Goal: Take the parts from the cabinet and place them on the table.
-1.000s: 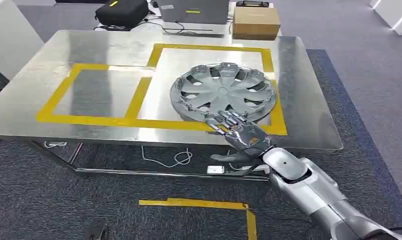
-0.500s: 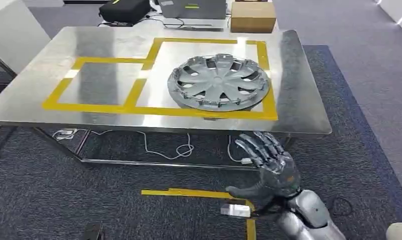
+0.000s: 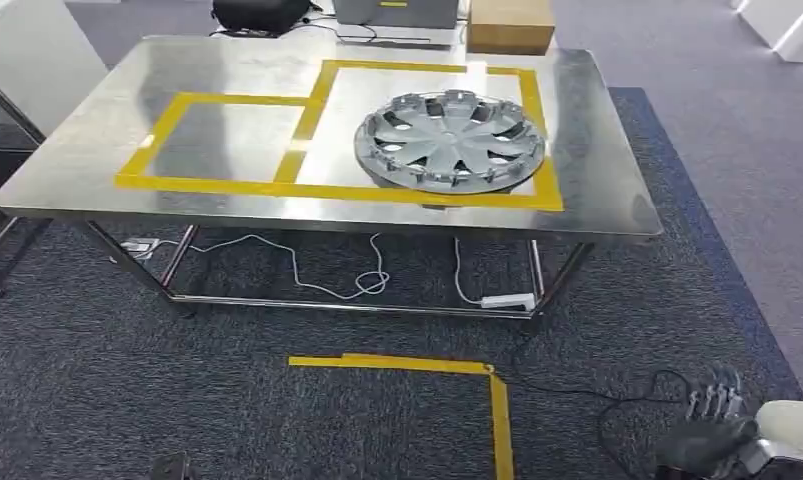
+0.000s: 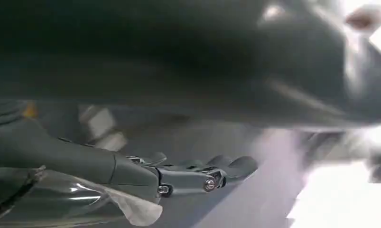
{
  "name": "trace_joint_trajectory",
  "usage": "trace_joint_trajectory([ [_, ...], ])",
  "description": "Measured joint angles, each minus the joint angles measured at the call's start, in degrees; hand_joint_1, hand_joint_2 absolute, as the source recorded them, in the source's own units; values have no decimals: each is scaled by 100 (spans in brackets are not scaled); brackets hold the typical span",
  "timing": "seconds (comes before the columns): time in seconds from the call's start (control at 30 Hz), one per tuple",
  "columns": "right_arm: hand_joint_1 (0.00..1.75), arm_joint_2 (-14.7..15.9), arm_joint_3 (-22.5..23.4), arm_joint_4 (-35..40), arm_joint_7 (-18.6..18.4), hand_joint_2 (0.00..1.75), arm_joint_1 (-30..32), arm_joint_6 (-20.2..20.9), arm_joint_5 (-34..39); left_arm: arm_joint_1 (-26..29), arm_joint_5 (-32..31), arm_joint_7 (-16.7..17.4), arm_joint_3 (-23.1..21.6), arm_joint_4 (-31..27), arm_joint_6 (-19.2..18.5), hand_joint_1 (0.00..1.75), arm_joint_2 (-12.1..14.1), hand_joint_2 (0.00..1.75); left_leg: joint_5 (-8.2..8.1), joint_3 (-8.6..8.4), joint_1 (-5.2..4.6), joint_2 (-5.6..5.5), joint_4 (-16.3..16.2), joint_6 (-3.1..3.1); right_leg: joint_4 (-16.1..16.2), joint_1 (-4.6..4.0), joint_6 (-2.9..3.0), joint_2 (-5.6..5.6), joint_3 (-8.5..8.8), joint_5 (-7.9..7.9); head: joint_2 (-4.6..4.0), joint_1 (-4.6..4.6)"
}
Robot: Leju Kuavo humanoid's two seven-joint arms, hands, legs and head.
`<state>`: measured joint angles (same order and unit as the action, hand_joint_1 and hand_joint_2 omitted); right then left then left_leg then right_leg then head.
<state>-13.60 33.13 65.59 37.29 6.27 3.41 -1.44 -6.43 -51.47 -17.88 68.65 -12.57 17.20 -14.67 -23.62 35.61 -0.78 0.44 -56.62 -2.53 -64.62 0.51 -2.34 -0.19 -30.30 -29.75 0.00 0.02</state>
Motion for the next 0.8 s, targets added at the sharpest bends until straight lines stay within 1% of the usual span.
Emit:
trace_joint_trajectory([
  [0.03, 0, 0, 330, -520, 0, 0, -143, -496, -288, -22, 33, -9, 28, 0, 20, 0, -20, 0, 48, 4, -3, 1, -13, 15, 520, -9, 43, -3, 401, -139, 0, 2],
  [0.07, 0, 6, 644, -1109, -2, 0, -271, -970, -503, -33, 54, -24, 59, 0, 46, 0, -37, 0, 96, 40, -31, -2, -39, 47, 1042, -31, 60, -8, 769, -272, 0, 5],
  [0.1, 0, 28, 893, -1638, -26, 0, -361, -1316, -594, -30, 72, -32, 80, 0, 74, 0, -44, 0, 183, 57, -26, 7, -33, 74, 1120, -35, 85, 0, 712, -315, 0, -7],
  [0.13, 0, 52, 1087, -2058, -76, 0, -414, -1528, -617, -29, 94, -35, 98, 0, 92, 0, -46, 0, 238, 63, -1, 12, -14, 100, 1110, -59, 112, 5, 679, -284, 0, 9],
  [0.17, 0, 63, 1274, -2471, -170, 0, -470, -1736, -673, -15, 109, -37, 113, 0, 96, 0, -46, 0, 296, 68, 0, 7, 9, 147, 1100, -73, 156, 5, 651, -241, 0, 5],
  [0.2, 0, 63, 1444, -2880, -355, 0, -532, -1959, -742, -1, 116, -39, 140, 0, 105, 0, -41, 0, 317, 110, 4, -1, 2, 179, 1123, -21, 202, -19, 580, -150, -2, 15],
  [0.23, 0, 66, 1577, -3190, -545, 0, -597, -2129, -812, 9, 129, -48, 155, 0, 116, 0, -41, 0, 11, 174, 19, -19, -119, 234, 1116, -20, 269, -32, 480, -80, 0, 9],
  [0.27, 0, 66, 1690, -3489, -738, 0, -636, -2274, -909, 17, 157, -59, 181, 0, 118, 0, -41, 0, -415, 245, 35, -21, -427, 267, 1116, -22, 302, -32, 394, -7, 0, -37],
  [0.3, 0, 66, 1727, -3647, -816, 0, -652, -2317, -943, 18, 164, -61, 199, 0, 120, 0, -39, 0, -771, 314, 45, -21, -816, 299, 1115, -24, 304, -33, 308, 61, 0, -50],
  [0.33, 0, 66, 1779, -3865, -861, 0, -685, -2336, -978, 15, 164, -72, 212, 0, 120, 0, -37, 0, -1059, 373, 49, -21, -1258, 322, 1109, -29, 306, -37, 219, 134, 0, -44],
  [0.37, 0, 72, 1843, -4031, -894, 0, -729, -2356, -991, 14, 164, -74, 221, 0, 120, 0, -35, 0, -1188, 390, 56, -21, -1625, 337, 1097, -33, 308, -48, 122, 202, 0, -48],
  [0.4, 0, 74, 1894, -4162, -922, 0, -777, -2365, -1000, 14, 164, -79, 229, 0, 120, 0, -33, 0, -1103, 342, 60, -22, -1831, 346, 1070, -35, 302, -56, 57, 279, 0, -42],
  [0.43, 0, 81, 1950, -4325, -1037, 0, -815, -2430, -1086, 13, 164, -96, 232, 0, 120, 0, -33, 0, -866, 190, 61, -21, -1788, 344, 1019, -35, 289, -57, -71, 350, 0, -46],
  [0.47, 0, 81, 1959, -4426, -1308, 0, -839, -2520, -1201, 14, 162, -120, 234, 0, 114, 0, -33, 0, -609, -49, 62, -21, -1525, 336, 964, -35, 272, -58, -191, 398, 0, -46],
  [0.5, 0, 83, 1959, -4494, -1540, 0, -856, -2559, -1306, 13, 151, -140, 234, 0, 103, 0, -33, 0, -482, -383, 62, -21, -1078, 321, 911, -35, 255, -57, -286, 437, 0, -44],
  [0.53, 0, 83, 1959, -4571, -1813, 0, -874, -2579, -1404, 9, 135, -157, 234, -2, 83, 0, -33, 0, -489, -704, 62, -24, -628, 303, 866, -35, 240, -57, -336, 462, 0, -48],
  [0.57, 0, 81, 1961, -4671, -2097, 0, -896, -2557, -1496, -2, 107, -160, 234, -2, 79, 0, -31, 0, -725, -1082, 42, -34, -26, 262, 793, -63, 204, -54, -408, 494, -2, -50],
  [0.6, 0, 79, 1961, -4758, -2256, 0, -916, -2467, -1550, -10, 94, -160, 232, -2, 79, 0, -31, 0, -797, -1124, 39, -34, 115, 213, 780, -62, 169, -59, -443, 545, 0, -33],
  [0.63, 0, 79, 1959, -4815, -2324, 0, -934, -2390, -1612, -12, 87, -160, 232, 0, 70, 0, -31, 0, -775, -1070, 31, -34, 102, 187, 783, -56, 144, -63, -463, 611, 0, -37],
  [0.67, 0, 68, 1944, -4865, -2337, 0, -941, -2323, -1695, -8, 85, -155, 229, -2, 24, 0, -31, 0, -737, -1038, 10, -33, 85, 138, 798, -42, 117, -66, -471, 670, 0, -35],
  [0.7, 0, 68, 1924, -4905, -2321, 0, -932, -2257, -1795, 4, 98, -153, 232, 0, -53, 0, -37, 0, -652, -981, 26, -20, 113, 77, 803, -49, 78, -60, -506, 710, 0, -42],
  [0.73, 0, 68, 1876, -4950, -2304, 0, -936, -2177, -1945, -12, 109, -153, 232, -2, -124, 0, -41, 0, -576, -902, 44, 8, 120, 31, 729, -29, 47, -26, -557, 530, 0, -48],
  [0.77, 0, 68, 1814, -4981, -2302, 0, -932, -2115, -2077, -16, 109, -155, 232, -2, -149, 0, -41, 0, -517, -820, 44, 8, 120, -13, 524, -29, 14, -14, -651, 192, -2, -16],
  [0.8, 0, 68, 1753, -5003, -2306, 0, -936, -2069, -2187, -18, 105, -155, 232, 0, -151, 0, -44, 0, -451, -738, 41, 11, 120, -35, 184, -23, -8, -8, -781, -161, 0, -9],
])
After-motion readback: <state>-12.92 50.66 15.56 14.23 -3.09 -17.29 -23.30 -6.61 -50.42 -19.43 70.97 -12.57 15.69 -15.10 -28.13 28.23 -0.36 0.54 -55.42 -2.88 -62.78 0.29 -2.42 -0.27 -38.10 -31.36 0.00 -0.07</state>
